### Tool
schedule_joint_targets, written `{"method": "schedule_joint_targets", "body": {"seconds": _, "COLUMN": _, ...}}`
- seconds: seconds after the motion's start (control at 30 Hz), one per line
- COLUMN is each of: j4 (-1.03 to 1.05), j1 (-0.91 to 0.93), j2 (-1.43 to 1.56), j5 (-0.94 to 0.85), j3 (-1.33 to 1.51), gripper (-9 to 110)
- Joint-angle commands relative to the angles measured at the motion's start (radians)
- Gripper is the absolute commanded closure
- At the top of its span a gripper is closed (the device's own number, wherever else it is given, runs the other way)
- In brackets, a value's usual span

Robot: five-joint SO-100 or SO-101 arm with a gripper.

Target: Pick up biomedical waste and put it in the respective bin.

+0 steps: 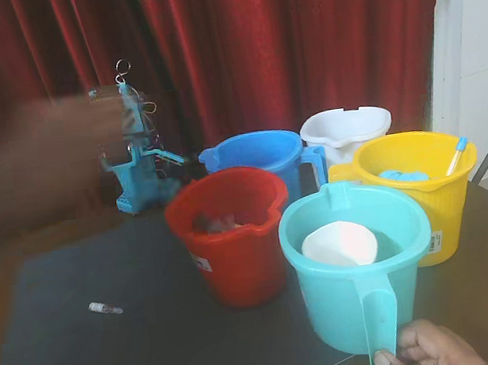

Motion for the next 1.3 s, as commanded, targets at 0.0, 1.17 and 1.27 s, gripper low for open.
{"method": "schedule_joint_targets", "body": {"seconds": 0.0, "j4": -0.008, "j1": -0.008, "j2": -0.009, "j5": 0.006, "j3": -0.008, "gripper": 102}}
{"method": "schedule_joint_targets", "body": {"seconds": 1.17, "j4": -0.611, "j1": 0.006, "j2": -0.086, "j5": 0.006, "j3": -0.207, "gripper": 85}}
{"method": "schedule_joint_targets", "body": {"seconds": 1.27, "j4": -0.465, "j1": 0.008, "j2": -0.241, "j5": 0.005, "j3": -0.364, "gripper": 77}}
